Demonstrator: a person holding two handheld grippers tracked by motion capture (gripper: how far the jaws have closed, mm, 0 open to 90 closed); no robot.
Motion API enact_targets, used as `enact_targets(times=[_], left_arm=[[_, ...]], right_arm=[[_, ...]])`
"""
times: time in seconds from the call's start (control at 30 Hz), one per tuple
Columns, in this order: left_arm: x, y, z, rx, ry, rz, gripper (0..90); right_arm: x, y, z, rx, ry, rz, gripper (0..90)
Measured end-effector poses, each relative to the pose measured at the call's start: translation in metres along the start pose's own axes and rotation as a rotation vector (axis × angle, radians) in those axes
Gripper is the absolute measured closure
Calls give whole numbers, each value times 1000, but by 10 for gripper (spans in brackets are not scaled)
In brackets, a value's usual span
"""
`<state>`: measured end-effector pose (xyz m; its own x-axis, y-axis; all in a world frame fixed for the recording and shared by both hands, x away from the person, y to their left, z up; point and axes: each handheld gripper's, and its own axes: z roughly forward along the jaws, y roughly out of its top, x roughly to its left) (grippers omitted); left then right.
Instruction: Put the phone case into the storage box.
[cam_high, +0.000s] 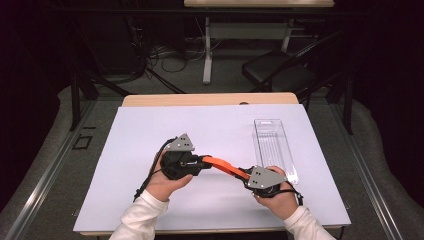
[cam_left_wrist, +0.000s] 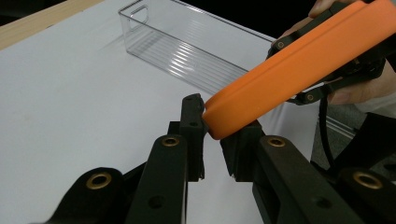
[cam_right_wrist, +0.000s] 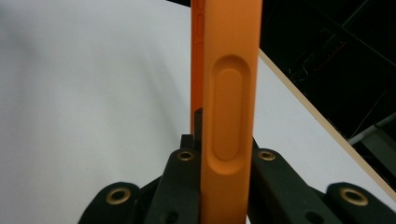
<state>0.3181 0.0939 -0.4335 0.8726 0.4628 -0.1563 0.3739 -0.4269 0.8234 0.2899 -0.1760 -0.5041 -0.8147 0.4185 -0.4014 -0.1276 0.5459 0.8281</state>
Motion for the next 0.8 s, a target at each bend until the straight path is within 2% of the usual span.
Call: enact_targets(times=[0.8], left_arm=[[1,-2,2,-11,0,-9,810]], right_arm=[[1,1,1,-4,-2,3,818]])
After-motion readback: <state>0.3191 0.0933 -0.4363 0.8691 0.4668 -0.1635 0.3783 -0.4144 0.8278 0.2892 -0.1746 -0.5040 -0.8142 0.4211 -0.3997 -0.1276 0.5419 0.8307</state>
